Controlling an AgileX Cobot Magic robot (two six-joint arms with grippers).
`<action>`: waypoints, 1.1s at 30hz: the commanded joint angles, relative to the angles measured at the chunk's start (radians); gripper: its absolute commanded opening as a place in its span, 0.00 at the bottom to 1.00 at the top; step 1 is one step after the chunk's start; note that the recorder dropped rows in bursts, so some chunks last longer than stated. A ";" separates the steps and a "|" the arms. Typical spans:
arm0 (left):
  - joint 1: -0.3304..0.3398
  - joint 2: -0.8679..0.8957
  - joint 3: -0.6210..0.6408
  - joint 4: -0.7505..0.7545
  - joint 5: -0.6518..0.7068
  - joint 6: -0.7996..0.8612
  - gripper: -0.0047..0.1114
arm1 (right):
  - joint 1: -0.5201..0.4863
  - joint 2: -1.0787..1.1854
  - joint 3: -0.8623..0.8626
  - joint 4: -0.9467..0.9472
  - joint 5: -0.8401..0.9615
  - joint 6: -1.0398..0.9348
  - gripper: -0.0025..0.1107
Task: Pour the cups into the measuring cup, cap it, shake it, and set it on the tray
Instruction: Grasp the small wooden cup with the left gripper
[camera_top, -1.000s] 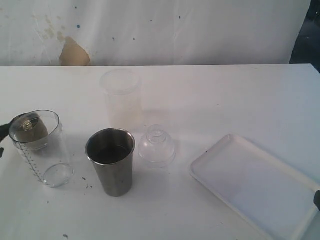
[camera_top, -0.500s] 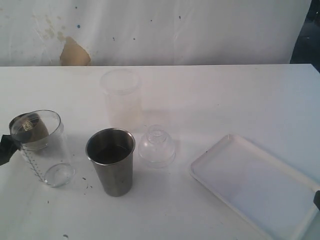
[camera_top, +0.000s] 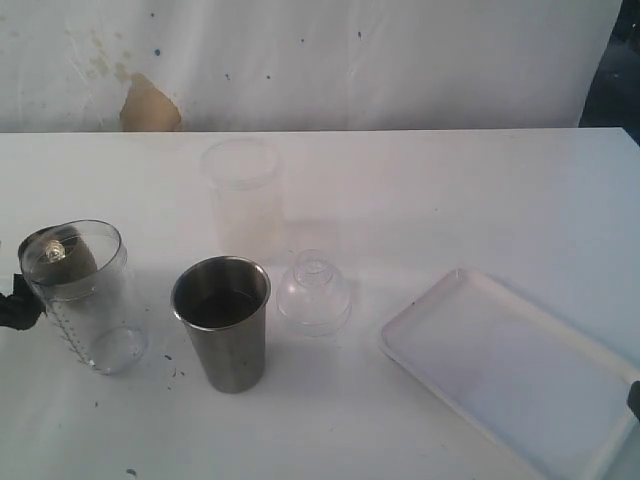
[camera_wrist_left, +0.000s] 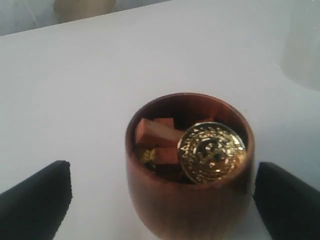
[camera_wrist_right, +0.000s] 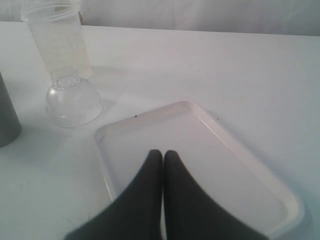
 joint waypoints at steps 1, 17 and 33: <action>-0.004 0.067 -0.014 -0.056 -0.066 0.004 0.84 | 0.001 -0.003 0.005 0.002 -0.002 0.001 0.02; -0.004 0.227 -0.146 0.080 -0.155 0.001 0.84 | 0.001 -0.003 0.005 0.002 -0.002 0.001 0.02; -0.004 0.260 -0.199 0.116 -0.181 0.001 0.56 | 0.001 -0.003 0.005 0.002 -0.002 0.001 0.02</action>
